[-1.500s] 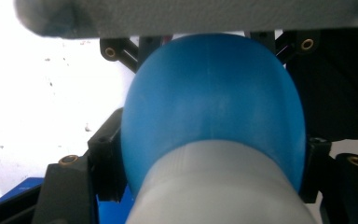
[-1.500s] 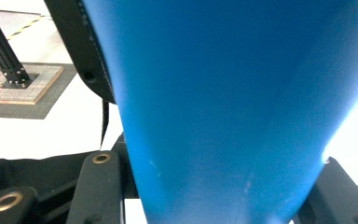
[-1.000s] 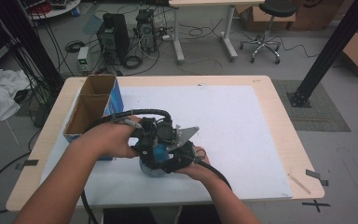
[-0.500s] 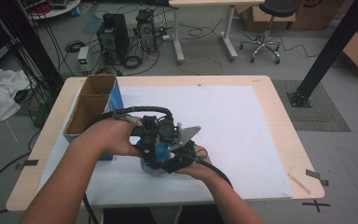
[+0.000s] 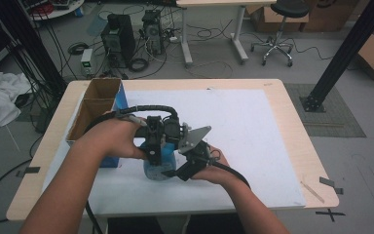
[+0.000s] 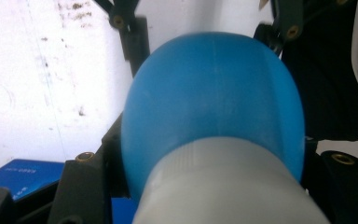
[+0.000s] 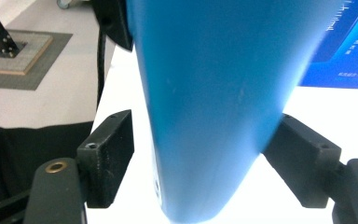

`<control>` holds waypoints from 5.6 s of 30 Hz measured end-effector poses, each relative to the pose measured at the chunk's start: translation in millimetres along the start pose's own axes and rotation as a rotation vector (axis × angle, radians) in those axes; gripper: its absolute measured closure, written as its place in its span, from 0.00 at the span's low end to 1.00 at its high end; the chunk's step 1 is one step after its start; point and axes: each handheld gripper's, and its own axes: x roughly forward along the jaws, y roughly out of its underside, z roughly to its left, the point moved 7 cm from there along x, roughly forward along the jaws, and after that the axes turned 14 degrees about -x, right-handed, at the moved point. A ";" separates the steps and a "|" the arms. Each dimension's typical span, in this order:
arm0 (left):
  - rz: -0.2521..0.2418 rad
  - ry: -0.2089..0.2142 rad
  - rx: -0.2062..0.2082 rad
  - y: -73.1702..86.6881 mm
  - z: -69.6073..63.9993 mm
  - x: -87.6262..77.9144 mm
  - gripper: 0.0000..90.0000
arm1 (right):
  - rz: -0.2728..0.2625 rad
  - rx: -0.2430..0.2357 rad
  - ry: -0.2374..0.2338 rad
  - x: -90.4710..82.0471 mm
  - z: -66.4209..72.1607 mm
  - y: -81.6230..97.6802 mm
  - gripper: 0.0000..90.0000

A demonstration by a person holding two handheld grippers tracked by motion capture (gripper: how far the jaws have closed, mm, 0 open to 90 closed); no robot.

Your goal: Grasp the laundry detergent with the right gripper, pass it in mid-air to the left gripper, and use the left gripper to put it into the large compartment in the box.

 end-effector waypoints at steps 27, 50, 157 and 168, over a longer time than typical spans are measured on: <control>0.052 0.040 -0.261 17.4 35.8 -48.4 0.43 | 0.428 -0.075 -0.093 -72.2 -18.4 10.1 0.00; -0.013 0.051 -0.797 60.6 81.8 -123.8 0.43 | 0.673 -0.085 -0.169 -119.7 -14.0 30.1 0.00; 0.088 0.073 -1.454 153.5 165.1 59.4 0.43 | 0.847 -0.093 -0.332 -129.4 -6.5 58.4 0.00; 0.099 0.095 -1.457 154.3 162.7 60.1 0.43 | 0.849 -0.093 -0.328 -128.5 -6.4 59.6 0.00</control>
